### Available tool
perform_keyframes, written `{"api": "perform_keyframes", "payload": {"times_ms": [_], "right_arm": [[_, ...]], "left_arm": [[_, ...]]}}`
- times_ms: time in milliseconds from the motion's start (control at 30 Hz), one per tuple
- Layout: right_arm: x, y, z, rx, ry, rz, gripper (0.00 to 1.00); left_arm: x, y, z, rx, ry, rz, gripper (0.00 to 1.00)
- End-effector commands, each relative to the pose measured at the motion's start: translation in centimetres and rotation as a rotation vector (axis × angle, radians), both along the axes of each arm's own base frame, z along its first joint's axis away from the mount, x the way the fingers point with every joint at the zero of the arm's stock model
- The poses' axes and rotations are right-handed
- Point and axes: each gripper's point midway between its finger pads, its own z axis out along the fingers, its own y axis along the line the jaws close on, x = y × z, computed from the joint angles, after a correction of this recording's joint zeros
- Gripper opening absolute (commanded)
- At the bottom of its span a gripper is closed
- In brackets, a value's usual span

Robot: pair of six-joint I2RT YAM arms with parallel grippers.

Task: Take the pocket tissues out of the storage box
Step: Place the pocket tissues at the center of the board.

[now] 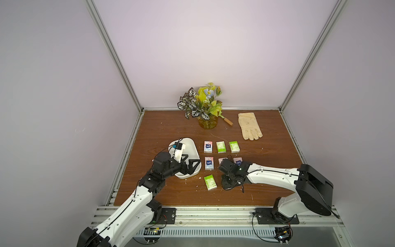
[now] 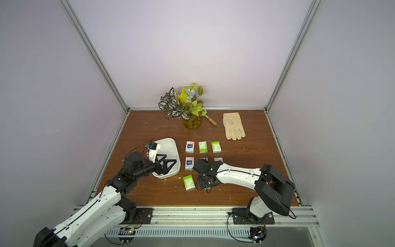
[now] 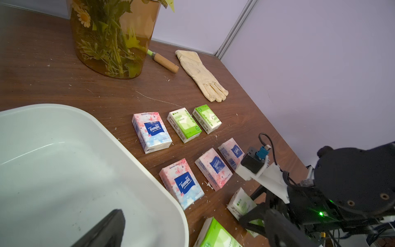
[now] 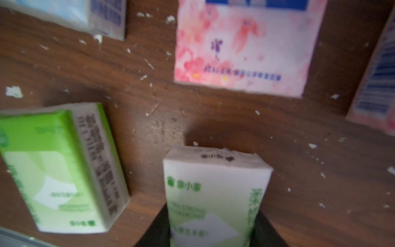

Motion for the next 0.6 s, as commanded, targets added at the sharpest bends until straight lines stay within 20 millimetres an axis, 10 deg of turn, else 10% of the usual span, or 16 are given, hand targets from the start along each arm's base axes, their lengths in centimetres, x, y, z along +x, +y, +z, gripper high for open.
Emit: {"api": "perform_keyframes", "payload": {"times_ms": [0,567], "right_arm": [[-0.2,-0.5,-0.4,-0.017,0.014,-0.022,0.48],[1.0,-0.4,2.5,-0.008,-0.058,-0.026,0.72]], "left_arm": [[0.3,-0.1,1.7,-0.006,-0.057,0.005,0.98],[1.7,1.2,2.9,0.028,-0.137,0.101,0.98]]}}
